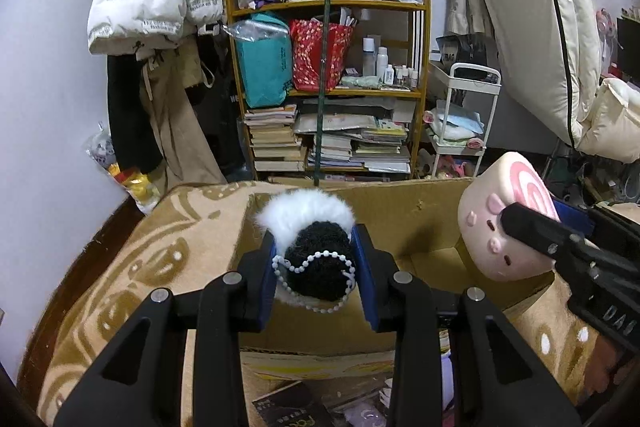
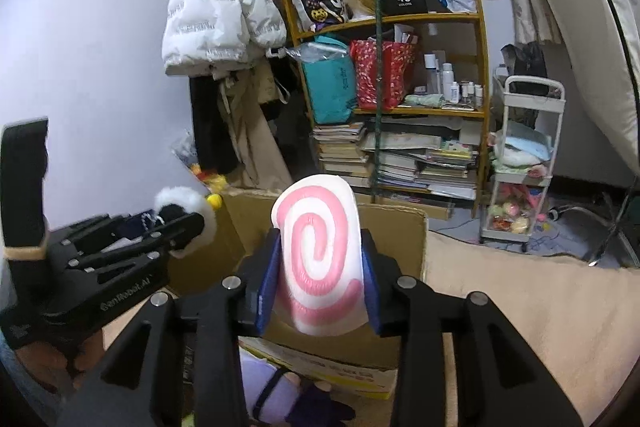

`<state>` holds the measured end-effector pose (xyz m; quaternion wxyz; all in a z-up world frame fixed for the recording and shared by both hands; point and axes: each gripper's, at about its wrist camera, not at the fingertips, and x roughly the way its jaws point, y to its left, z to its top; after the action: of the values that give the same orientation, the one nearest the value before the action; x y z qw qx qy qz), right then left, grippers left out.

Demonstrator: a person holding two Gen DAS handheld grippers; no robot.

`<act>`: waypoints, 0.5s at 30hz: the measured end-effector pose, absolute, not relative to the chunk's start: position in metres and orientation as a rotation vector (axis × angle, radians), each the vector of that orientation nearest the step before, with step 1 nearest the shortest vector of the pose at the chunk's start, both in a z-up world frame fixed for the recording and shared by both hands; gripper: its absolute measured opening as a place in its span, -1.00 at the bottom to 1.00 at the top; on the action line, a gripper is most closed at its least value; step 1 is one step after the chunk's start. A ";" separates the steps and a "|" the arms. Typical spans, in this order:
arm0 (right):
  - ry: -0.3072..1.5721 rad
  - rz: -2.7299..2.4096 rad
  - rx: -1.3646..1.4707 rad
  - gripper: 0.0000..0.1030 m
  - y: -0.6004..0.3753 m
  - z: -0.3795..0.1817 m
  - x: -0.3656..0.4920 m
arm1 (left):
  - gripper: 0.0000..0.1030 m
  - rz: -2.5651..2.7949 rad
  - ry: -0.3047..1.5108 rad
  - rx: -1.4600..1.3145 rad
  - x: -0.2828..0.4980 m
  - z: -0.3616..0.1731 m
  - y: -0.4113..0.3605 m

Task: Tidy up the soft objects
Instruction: 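Open the left tool dropping the pom-pom while the right tool releases the cushion into the box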

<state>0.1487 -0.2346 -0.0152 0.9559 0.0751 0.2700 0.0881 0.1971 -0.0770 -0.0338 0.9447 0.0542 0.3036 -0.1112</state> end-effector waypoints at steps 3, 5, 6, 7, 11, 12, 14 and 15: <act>0.562 0.188 0.146 -0.24 -0.231 -0.017 0.149 | -0.34 -0.232 0.642 0.103 0.199 -0.037 -0.077; 0.566 0.196 0.144 -0.20 -0.229 -0.019 0.148 | -0.34 -0.228 0.636 0.114 0.196 -0.036 -0.078; 0.568 0.197 0.137 -0.19 -0.228 -0.019 0.147 | -0.34 -0.227 0.635 0.116 0.196 -0.036 -0.078; 0.571 0.198 0.131 -0.18 -0.226 -0.019 0.147 | -0.34 -0.229 0.641 0.116 0.197 -0.037 -0.079; 0.577 0.204 0.119 -0.16 -0.224 -0.020 0.145 | -0.02 -0.234 0.669 0.096 0.199 -0.040 -0.076; 0.578 0.204 0.119 -0.15 -0.223 -0.021 0.144 | 0.16 -0.230 0.664 0.090 0.198 -0.039 -0.075; 0.584 0.204 0.126 -0.09 -0.224 -0.022 0.143 | 0.19 -0.231 0.645 0.091 0.196 -0.035 -0.075; 0.586 0.207 0.129 -0.06 -0.224 -0.022 0.144 | 0.25 -0.229 0.644 0.097 0.195 -0.034 -0.075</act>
<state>0.1436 -0.2244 -0.0225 0.9501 0.0636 0.2880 0.1018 0.1952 -0.0752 -0.0337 0.9411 0.0474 0.3155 -0.1123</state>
